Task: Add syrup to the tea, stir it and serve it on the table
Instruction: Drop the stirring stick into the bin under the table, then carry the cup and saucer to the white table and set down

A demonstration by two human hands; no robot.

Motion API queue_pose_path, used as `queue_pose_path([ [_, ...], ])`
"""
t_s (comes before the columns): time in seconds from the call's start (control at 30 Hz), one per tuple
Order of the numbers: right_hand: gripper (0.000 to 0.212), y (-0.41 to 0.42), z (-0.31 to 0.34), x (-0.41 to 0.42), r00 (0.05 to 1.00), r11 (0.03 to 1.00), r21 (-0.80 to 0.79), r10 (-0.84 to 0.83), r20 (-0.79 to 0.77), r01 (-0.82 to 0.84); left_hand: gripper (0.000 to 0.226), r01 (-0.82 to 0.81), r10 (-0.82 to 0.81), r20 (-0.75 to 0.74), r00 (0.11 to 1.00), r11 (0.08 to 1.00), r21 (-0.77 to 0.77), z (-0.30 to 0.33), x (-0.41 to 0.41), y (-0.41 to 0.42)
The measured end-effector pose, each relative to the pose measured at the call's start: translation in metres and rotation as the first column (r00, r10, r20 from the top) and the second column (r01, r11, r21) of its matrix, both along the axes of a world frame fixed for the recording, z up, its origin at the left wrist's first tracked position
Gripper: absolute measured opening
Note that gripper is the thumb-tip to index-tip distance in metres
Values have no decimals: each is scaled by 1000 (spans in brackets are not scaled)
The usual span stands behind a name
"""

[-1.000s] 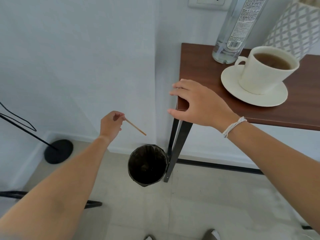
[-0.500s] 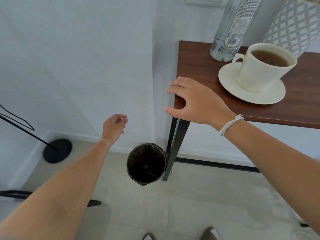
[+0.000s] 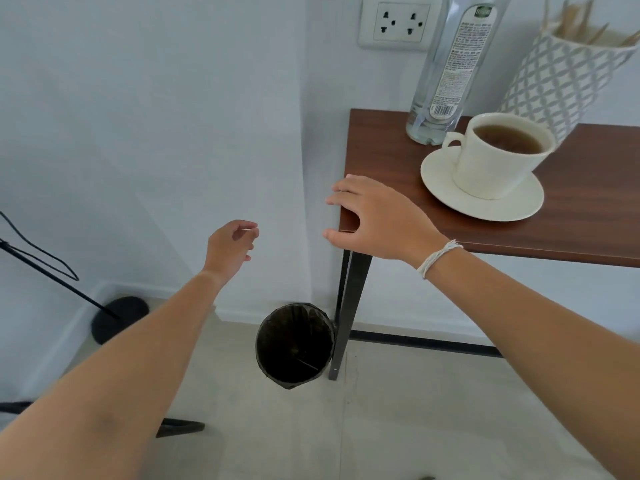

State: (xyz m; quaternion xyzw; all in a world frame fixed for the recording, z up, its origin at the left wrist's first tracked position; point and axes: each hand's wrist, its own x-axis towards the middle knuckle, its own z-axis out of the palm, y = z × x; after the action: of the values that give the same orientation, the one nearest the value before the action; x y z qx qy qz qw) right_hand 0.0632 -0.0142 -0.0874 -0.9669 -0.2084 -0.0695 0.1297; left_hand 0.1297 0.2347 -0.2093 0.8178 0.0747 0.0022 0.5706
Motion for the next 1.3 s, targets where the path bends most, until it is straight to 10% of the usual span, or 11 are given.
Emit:
queue_pose_path([
  [0.5, 66, -7, 15, -7, 993, 989, 138, -35, -115, 51, 15, 88, -87, 276, 957, 996, 9, 131, 4, -46],
  [0.87, 50, -68, 94, -21, 978, 942, 314, -162, 130, 115, 17, 205, -195, 410, 891, 979, 20, 199, 14, -117],
  [1.3, 45, -198, 69, -46, 773, 434, 723, -597, -215, 537, 27, 353, -373, 224, 900, 927, 127, 176, 6, -227],
])
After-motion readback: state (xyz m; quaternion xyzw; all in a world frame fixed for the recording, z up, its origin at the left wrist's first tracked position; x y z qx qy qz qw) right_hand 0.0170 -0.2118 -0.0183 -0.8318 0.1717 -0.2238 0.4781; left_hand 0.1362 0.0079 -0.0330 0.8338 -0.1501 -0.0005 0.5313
